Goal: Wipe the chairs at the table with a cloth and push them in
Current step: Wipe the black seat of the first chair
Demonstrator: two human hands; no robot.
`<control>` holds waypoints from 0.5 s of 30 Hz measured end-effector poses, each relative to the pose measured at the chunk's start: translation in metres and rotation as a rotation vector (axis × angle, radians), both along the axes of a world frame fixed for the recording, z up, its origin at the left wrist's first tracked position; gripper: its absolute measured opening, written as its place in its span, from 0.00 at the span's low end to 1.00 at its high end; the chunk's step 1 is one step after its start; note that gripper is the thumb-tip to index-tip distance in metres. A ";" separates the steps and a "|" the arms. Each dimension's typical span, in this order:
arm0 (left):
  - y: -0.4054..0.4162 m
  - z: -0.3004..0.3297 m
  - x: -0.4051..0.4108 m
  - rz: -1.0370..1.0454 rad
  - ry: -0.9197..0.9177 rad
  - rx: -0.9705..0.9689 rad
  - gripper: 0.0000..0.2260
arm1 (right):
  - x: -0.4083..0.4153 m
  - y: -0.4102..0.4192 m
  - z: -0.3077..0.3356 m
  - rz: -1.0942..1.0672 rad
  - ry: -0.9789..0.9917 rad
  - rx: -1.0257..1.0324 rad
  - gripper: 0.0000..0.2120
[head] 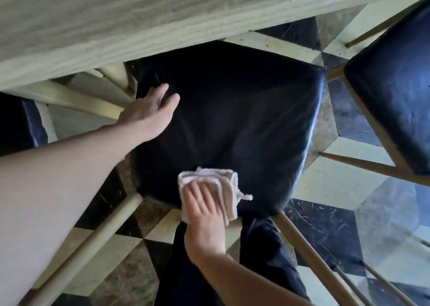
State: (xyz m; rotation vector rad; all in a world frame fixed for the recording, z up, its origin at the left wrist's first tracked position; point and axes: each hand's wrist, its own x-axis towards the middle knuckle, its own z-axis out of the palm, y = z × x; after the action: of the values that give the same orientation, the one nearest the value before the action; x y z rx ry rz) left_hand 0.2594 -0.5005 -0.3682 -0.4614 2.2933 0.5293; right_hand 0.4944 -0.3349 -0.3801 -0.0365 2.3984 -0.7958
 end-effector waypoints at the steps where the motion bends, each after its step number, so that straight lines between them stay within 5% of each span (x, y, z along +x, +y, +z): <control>1: 0.000 -0.001 0.001 -0.008 0.001 -0.003 0.29 | 0.011 -0.001 0.002 0.048 -0.050 -0.050 0.38; 9: 0.003 -0.014 0.003 -0.025 -0.019 -0.072 0.31 | -0.004 0.026 0.009 0.282 -0.146 -0.160 0.40; 15: 0.021 -0.010 0.008 -0.157 0.006 -0.139 0.32 | -0.022 0.039 0.018 0.242 -0.225 -0.234 0.36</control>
State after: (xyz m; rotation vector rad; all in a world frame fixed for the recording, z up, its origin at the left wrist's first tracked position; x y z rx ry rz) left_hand 0.2673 -0.4793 -0.3780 -0.3434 2.3577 0.2953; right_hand 0.4722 -0.2959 -0.3624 -0.3090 2.0341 -0.9079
